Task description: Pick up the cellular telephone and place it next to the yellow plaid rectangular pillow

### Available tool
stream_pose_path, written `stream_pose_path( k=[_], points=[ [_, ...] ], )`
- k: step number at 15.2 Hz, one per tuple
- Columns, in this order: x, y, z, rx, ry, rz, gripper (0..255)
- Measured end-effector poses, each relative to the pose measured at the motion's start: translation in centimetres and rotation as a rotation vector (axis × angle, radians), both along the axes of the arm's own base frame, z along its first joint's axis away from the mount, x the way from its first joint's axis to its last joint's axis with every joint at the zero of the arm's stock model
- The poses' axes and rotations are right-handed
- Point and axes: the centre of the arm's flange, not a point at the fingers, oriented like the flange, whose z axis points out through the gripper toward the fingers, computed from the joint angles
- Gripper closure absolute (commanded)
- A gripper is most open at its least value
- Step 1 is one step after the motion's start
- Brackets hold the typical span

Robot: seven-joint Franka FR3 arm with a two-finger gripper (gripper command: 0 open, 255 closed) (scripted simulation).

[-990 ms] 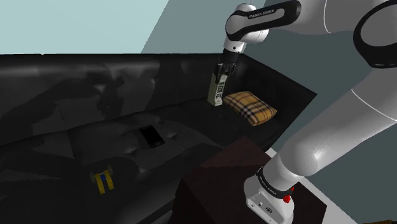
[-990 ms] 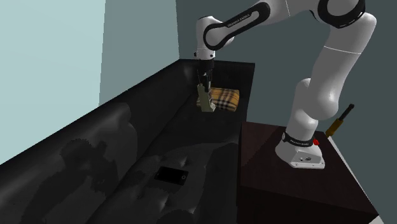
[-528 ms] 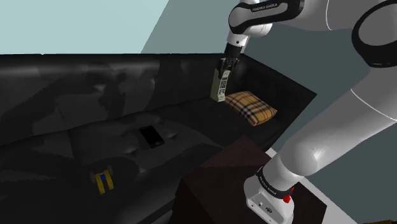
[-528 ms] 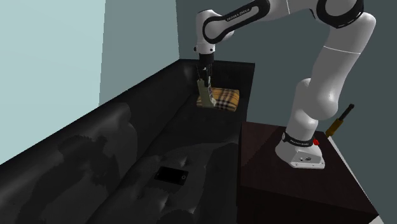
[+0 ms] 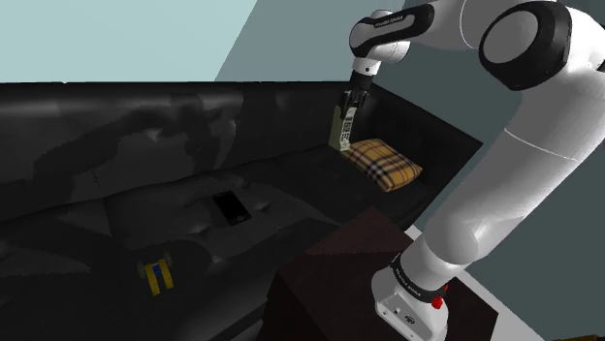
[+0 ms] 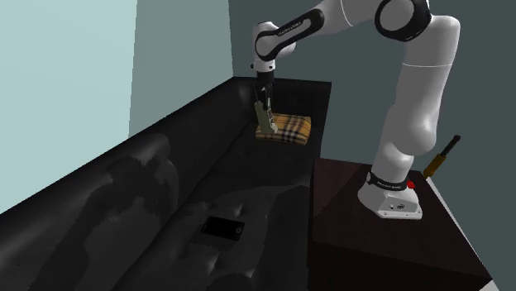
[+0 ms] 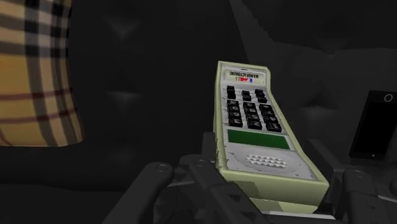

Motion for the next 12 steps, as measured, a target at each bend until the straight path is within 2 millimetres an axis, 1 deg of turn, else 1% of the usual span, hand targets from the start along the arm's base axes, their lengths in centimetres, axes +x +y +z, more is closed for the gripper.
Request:
stream_pose_path(
  k=[5,9,12],
  points=[
    [1.6,-5.9,-2.3,0.000,0.000,0.000,255],
    [3.5,-10.7,-3.8,0.000,-0.001,0.000,255],
    [4.3,-14.1,-5.0,-0.001,0.000,0.000,255]
  ],
)
